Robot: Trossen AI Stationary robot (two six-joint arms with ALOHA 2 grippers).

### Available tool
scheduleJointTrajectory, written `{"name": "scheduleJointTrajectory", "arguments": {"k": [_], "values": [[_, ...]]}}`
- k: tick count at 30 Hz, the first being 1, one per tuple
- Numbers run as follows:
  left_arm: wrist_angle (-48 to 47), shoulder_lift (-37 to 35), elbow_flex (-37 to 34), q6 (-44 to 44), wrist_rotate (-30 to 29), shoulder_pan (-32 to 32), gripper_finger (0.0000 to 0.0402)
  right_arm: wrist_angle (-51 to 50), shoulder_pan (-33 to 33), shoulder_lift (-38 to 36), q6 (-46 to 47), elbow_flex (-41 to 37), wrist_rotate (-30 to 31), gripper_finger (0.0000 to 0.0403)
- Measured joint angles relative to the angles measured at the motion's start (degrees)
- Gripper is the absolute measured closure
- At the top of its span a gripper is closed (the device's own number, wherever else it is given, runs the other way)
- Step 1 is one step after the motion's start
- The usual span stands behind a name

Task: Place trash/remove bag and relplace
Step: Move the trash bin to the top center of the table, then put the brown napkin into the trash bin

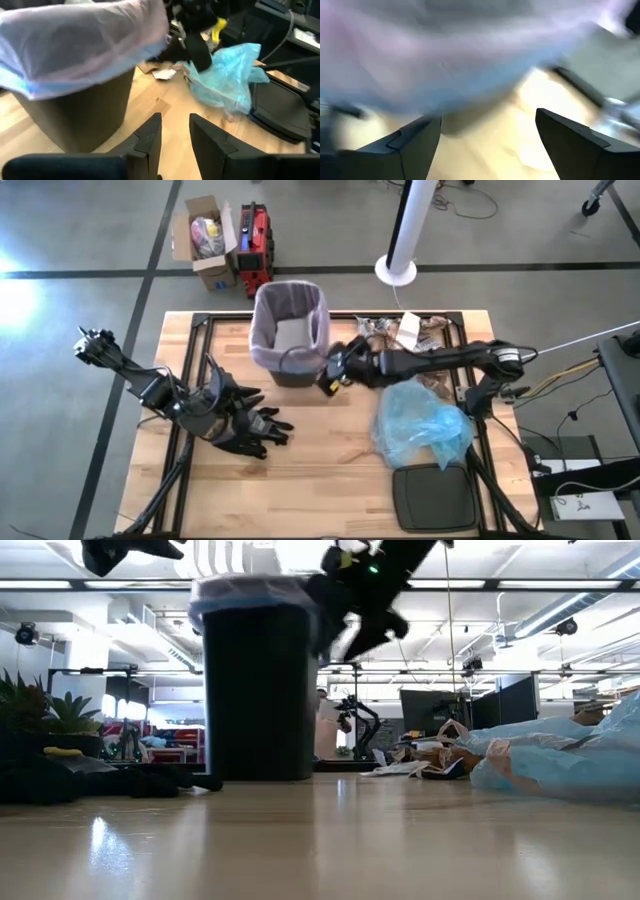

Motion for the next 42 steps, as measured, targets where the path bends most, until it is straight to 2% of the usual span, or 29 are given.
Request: {"name": "scheduleJointTrajectory", "arguments": {"k": [6, 10, 13, 16, 19, 23, 28, 35, 42], "values": [[0.04, 2.98, -0.36, -3.73, -1.88, 0.0, 0.0325, -13.76, -5.12, -9.6, -7.27, -2.07, 1.32, 0.0094], [0.23, 6.74, -0.97, -5.48, -2.25, 0.0, 0.0322, -13.77, -7.42, -19.29, -12.31, -9.12, -9.06, 0.0094], [0.52, 10.2, -1.27, -7.75, -2.22, 0.0, 0.0316, -14.38, -9.58, -26.09, -2.67, -16.52, -12.5, 0.0094], [3.65, 13.45, -1.29, -10.11, -1.66, 0.27, 0.0309, -14.78, -12.19, -32.05, 14.77, -24.18, -12.03, 0.0094], [9.67, 16.43, -1.29, -8.93, -1.36, 1.5, 0.0304, -12.31, -14.24, -35.16, 29.22, -30.63, -12.24, 0.0094], [16.17, 19.67, -1.29, -5.38, 0.14, 4.34, 0.0301, -6.01, -16.44, -33.82, 35.61, -36.55, -12.29, 0.0095], [23.45, 20.84, -1.29, -4.54, 1.63, 7.14, 0.0309, -3.38, -19.5, -26.85, 40.6, -38.8, -14.59, 0.0113], [22.16, 19.53, -1.29, -3.61, 1.4, 6.75, 0.0327, 4.65, -22.76, -17.62, 41.71, -38.8, -16.43, 0.0164], [16.32, 17.59, -1.29, -8.59, -0.02, 5.53, 0.0339, 11.02, -25.01, -10.87, 41.09, -38.77, -20.99, 0.0248]]}}
